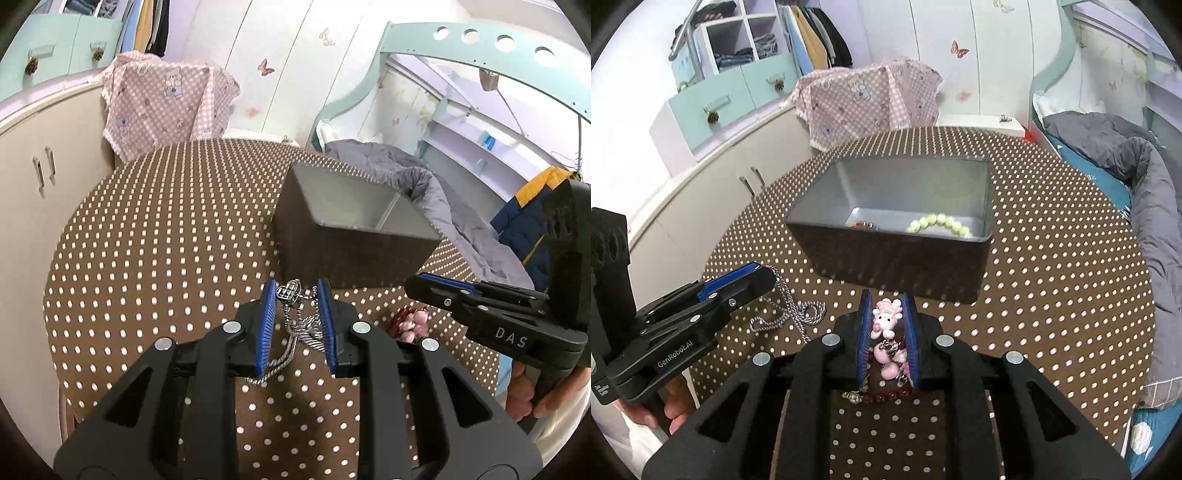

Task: Organize jewelry
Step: 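Lift the silver chain and pink bunny charm over the metal box with both tools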

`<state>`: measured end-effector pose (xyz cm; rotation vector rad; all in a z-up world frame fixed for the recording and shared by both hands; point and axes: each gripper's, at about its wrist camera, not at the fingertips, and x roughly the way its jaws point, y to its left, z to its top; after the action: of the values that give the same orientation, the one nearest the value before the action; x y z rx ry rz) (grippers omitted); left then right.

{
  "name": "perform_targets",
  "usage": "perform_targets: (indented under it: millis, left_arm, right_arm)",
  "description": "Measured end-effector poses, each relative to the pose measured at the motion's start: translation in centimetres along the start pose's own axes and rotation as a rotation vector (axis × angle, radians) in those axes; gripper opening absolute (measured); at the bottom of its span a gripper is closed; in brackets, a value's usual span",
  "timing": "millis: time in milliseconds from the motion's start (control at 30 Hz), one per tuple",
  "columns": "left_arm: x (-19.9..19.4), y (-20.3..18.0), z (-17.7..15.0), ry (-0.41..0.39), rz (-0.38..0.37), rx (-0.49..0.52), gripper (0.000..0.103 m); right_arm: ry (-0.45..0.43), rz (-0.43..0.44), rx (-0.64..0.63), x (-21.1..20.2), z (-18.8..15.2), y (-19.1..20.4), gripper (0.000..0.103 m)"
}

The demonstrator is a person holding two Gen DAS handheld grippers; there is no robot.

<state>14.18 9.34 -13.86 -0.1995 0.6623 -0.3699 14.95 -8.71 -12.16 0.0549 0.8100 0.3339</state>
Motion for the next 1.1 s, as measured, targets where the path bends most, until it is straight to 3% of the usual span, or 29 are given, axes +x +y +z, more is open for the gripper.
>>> perform_targets:
  millis: [567, 1100]
  left_arm:
    - [-4.1, -3.2, 6.2, -0.198, 0.019, 0.122, 0.023]
    - [-8.9, -8.5, 13.7, -0.398, 0.028, 0.268, 0.023]
  right_arm:
    - [-0.176, -0.027, -0.018, -4.4, 4.5, -1.6, 0.015]
    - [-0.372, -0.043, -0.125, -10.3, 10.8, -1.5, 0.015]
